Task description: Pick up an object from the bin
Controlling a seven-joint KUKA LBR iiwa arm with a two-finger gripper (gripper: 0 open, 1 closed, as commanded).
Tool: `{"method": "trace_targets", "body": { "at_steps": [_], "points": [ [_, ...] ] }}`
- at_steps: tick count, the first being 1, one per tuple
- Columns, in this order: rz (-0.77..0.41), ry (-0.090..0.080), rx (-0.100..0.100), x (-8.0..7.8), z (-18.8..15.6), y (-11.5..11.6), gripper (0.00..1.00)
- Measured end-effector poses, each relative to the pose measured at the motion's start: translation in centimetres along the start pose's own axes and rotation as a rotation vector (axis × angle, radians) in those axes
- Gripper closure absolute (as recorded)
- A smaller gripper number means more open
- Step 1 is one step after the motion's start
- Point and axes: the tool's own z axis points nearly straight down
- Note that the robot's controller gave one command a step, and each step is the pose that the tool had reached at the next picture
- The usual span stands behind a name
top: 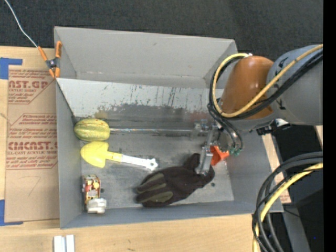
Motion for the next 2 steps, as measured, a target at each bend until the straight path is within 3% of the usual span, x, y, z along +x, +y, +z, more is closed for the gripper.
{"method": "trace_targets", "body": {
  "at_steps": [1,2],
  "points": [
    [0.029,0.008,0.0,1.1,3.6,0.1,0.0],
    [-0.337,0.0,-0.001,2.9,4.7,4.5,1.0]
  ]
}}
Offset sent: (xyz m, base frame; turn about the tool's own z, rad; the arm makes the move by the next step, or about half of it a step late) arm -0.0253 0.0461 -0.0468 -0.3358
